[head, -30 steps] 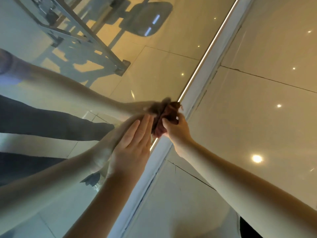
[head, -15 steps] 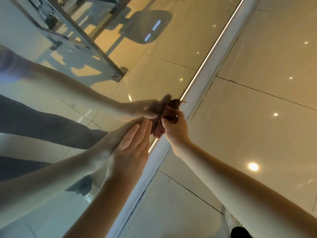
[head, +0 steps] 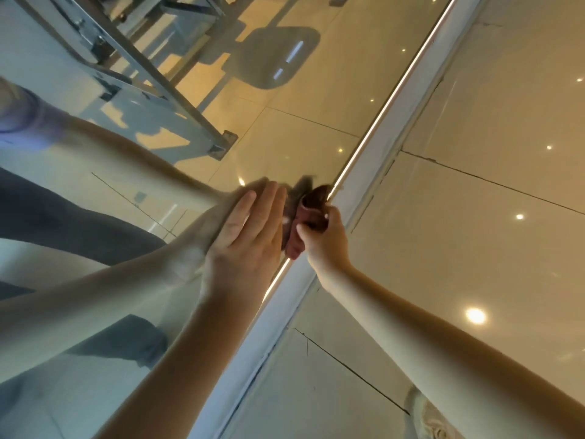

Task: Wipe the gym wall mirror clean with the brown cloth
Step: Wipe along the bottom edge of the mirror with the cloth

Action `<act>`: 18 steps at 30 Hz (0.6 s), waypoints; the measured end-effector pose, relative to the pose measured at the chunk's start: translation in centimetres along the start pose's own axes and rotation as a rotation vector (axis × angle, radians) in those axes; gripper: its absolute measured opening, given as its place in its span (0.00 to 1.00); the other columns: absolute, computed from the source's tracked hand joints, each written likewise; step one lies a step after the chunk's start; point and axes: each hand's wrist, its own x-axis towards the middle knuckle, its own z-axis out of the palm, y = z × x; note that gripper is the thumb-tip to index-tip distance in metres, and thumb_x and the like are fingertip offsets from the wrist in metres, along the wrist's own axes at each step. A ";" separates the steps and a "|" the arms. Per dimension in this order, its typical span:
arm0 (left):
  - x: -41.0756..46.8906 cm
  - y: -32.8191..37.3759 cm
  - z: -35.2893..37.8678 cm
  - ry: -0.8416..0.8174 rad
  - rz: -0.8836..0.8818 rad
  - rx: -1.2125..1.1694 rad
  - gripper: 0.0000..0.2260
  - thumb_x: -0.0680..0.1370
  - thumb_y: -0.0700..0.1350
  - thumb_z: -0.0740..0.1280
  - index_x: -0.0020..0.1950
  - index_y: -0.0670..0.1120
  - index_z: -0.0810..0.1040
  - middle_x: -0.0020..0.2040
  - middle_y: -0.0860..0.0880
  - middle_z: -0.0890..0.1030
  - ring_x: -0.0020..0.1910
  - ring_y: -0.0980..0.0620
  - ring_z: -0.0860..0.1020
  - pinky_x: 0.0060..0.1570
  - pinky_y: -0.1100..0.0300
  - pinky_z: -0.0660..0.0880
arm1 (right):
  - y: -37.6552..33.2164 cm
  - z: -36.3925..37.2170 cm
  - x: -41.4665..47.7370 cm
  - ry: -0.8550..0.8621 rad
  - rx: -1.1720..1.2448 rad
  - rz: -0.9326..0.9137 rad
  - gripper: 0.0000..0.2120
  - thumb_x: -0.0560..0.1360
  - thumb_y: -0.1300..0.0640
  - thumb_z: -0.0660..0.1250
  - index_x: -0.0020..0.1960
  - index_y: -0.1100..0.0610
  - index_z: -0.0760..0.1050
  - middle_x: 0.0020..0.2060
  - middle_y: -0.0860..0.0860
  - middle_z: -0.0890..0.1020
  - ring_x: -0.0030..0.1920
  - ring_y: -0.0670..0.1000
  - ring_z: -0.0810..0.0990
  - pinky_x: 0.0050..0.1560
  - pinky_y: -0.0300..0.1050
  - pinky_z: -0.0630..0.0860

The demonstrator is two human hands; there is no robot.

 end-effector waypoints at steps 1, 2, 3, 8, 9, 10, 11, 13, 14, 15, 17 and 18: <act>0.5 0.0 0.1 0.008 0.005 0.006 0.21 0.84 0.38 0.44 0.71 0.36 0.70 0.72 0.42 0.74 0.74 0.46 0.65 0.76 0.51 0.53 | -1.3 -0.6 1.0 0.033 0.004 -0.050 0.16 0.78 0.63 0.66 0.64 0.56 0.70 0.50 0.46 0.79 0.49 0.41 0.78 0.46 0.32 0.76; 0.9 -0.1 0.1 0.009 0.008 0.022 0.20 0.84 0.38 0.47 0.71 0.36 0.70 0.72 0.42 0.74 0.75 0.45 0.65 0.76 0.51 0.52 | -2.4 -1.2 2.2 0.067 -0.005 -0.099 0.15 0.78 0.62 0.66 0.64 0.57 0.70 0.50 0.46 0.79 0.50 0.42 0.79 0.49 0.33 0.77; 1.3 -0.1 0.2 0.012 0.012 0.043 0.20 0.83 0.39 0.48 0.72 0.36 0.69 0.73 0.41 0.73 0.75 0.46 0.67 0.76 0.51 0.51 | -3.1 -1.8 3.5 0.097 -0.032 -0.136 0.15 0.78 0.62 0.66 0.64 0.57 0.71 0.51 0.48 0.79 0.52 0.45 0.79 0.54 0.37 0.77; 3.8 -0.2 0.0 -0.018 0.019 0.025 0.22 0.83 0.39 0.48 0.67 0.38 0.77 0.70 0.43 0.76 0.72 0.47 0.72 0.74 0.52 0.57 | -1.7 -1.6 5.2 0.104 -0.079 0.004 0.16 0.79 0.60 0.66 0.65 0.56 0.70 0.57 0.53 0.79 0.57 0.52 0.79 0.58 0.47 0.78; 4.4 -0.2 -0.1 -0.037 0.015 0.014 0.24 0.83 0.39 0.44 0.66 0.39 0.79 0.69 0.43 0.77 0.72 0.47 0.73 0.73 0.54 0.58 | -0.9 -1.2 4.5 0.074 -0.062 0.056 0.16 0.79 0.60 0.65 0.66 0.55 0.69 0.58 0.52 0.79 0.56 0.51 0.79 0.55 0.44 0.78; 4.8 -0.2 -0.3 -0.056 0.020 0.018 0.27 0.84 0.39 0.42 0.65 0.40 0.79 0.70 0.44 0.77 0.72 0.47 0.72 0.73 0.54 0.58 | -0.1 -1.0 3.6 0.033 -0.042 0.108 0.16 0.80 0.61 0.64 0.66 0.55 0.68 0.58 0.52 0.79 0.54 0.49 0.79 0.49 0.39 0.77; 5.0 -0.2 -0.4 -0.069 0.034 0.035 0.28 0.84 0.40 0.41 0.66 0.41 0.79 0.71 0.44 0.76 0.73 0.47 0.71 0.74 0.54 0.57 | 0.5 -0.7 2.7 -0.010 -0.025 0.145 0.15 0.80 0.61 0.64 0.65 0.54 0.68 0.58 0.52 0.79 0.53 0.48 0.78 0.45 0.33 0.75; 5.0 -0.1 0.1 -0.076 0.058 0.059 0.28 0.84 0.43 0.40 0.69 0.41 0.77 0.73 0.44 0.73 0.75 0.46 0.66 0.75 0.53 0.54 | 0.8 -0.5 1.6 -0.049 -0.012 0.161 0.15 0.80 0.63 0.63 0.65 0.53 0.69 0.56 0.50 0.79 0.52 0.46 0.77 0.40 0.29 0.71; 5.2 -0.1 0.4 -0.074 0.057 0.048 0.29 0.84 0.42 0.38 0.70 0.40 0.76 0.73 0.44 0.73 0.75 0.46 0.64 0.76 0.52 0.53 | 0.3 -0.6 1.8 -0.035 -0.006 0.149 0.15 0.80 0.63 0.63 0.65 0.54 0.69 0.54 0.49 0.78 0.51 0.45 0.77 0.40 0.29 0.70; 5.4 -0.1 0.5 -0.066 0.038 0.037 0.29 0.84 0.42 0.37 0.70 0.39 0.74 0.73 0.43 0.73 0.75 0.45 0.65 0.76 0.52 0.53 | -0.4 -0.7 2.3 -0.006 -0.003 0.116 0.15 0.80 0.63 0.63 0.65 0.54 0.70 0.52 0.47 0.78 0.51 0.45 0.78 0.40 0.30 0.69; 5.9 0.2 0.9 -0.024 0.014 0.024 0.27 0.84 0.40 0.37 0.71 0.38 0.71 0.72 0.43 0.75 0.74 0.46 0.69 0.75 0.53 0.55 | -2.4 -1.6 4.3 0.079 -0.015 -0.001 0.14 0.79 0.62 0.63 0.64 0.56 0.72 0.48 0.45 0.78 0.51 0.46 0.78 0.45 0.31 0.71; 6.1 0.4 1.0 -0.015 0.017 0.014 0.25 0.84 0.40 0.38 0.71 0.38 0.70 0.72 0.44 0.75 0.73 0.47 0.70 0.74 0.54 0.56 | -3.6 -2.2 5.4 0.128 -0.031 -0.063 0.13 0.79 0.62 0.63 0.63 0.56 0.73 0.47 0.45 0.77 0.50 0.46 0.77 0.47 0.32 0.72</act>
